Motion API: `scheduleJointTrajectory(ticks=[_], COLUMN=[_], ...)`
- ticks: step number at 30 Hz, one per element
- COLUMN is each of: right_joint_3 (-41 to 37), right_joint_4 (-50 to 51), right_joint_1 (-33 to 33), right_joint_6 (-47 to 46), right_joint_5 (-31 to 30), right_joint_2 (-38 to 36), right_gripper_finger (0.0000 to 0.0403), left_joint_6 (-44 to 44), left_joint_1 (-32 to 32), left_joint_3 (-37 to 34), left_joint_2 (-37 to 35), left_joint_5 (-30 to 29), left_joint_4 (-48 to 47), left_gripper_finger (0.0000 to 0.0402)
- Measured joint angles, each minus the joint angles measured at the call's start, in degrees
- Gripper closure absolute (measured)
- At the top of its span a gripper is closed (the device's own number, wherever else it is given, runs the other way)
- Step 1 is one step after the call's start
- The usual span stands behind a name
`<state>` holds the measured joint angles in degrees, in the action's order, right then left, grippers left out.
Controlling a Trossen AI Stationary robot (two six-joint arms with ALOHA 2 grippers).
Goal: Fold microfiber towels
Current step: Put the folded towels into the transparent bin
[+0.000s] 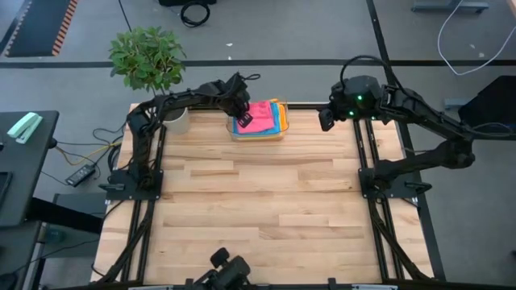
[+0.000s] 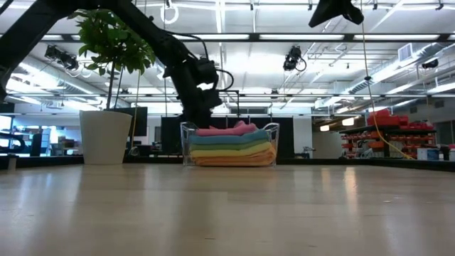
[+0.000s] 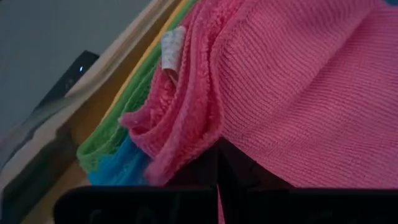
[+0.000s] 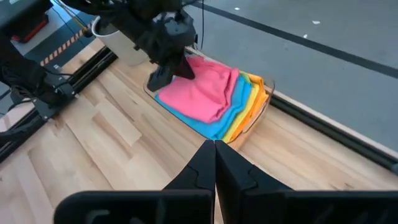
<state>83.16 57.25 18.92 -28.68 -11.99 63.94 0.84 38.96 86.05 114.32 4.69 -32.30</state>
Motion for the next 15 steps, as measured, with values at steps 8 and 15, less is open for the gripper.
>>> scheduleJointTrajectory(ticks=[8, 15], right_joint_3=[-11.7, -18.3], right_joint_4=[-7.1, -18.3], right_joint_1=[0.0, 0.0], right_joint_6=[-3.7, -5.8], right_joint_5=[0.4, 5.5], right_joint_2=[-6.7, -10.5], right_gripper_finger=[0.0395, 0.0395], left_joint_6=[-1.6, -1.6], left_joint_1=[-3.7, -13.6], left_joint_3=[0.2, 0.0], left_joint_2=[-5.8, -3.3], left_joint_5=[5.9, 0.6], left_joint_4=[4.1, 10.0], left_gripper_finger=[0.0387, 0.0394])
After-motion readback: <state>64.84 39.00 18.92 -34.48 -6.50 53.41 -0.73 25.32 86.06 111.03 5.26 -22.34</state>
